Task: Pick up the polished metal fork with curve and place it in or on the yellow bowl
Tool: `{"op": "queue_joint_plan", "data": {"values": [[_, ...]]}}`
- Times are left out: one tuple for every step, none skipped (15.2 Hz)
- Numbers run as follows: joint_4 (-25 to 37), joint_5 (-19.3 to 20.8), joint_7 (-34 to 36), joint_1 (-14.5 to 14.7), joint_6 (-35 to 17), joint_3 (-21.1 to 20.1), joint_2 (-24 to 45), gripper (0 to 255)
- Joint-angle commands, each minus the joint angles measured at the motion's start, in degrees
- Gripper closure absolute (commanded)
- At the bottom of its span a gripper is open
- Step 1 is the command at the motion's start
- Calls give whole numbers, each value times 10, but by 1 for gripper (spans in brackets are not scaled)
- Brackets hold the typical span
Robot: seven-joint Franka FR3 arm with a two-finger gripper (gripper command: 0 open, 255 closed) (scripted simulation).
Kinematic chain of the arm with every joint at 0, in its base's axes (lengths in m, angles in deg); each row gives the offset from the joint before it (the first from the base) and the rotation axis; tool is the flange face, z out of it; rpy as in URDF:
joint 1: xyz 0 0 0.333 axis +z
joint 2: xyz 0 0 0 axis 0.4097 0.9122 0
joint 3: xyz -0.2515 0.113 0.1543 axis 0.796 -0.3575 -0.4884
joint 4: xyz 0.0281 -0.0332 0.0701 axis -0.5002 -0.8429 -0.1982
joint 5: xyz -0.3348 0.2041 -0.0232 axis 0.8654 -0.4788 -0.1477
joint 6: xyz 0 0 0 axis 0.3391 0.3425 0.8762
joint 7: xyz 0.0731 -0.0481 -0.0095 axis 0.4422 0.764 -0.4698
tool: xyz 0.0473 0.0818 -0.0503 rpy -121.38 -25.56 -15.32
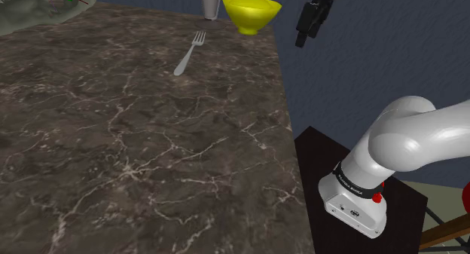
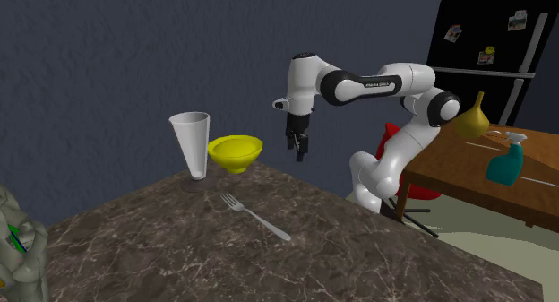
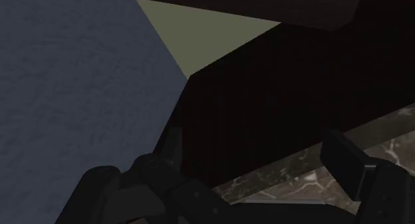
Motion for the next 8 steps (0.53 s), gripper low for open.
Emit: {"op": "queue_joint_plan", "data": {"values": [[0,0,0,0,0,0,0,0],[4,-12,34,-2,-2,-17,6,0],[9,-23,68,-6,-4,-34,13,0],[16,-34,101,-9,-6,-51,22,0],[24,-44,134,-13,-9,-68,32,0],[33,-54,168,-17,-12,-84,43,0],[43,-62,201,-21,-15,-100,56,0],[54,-70,235,-26,-18,-116,69,0]]}}
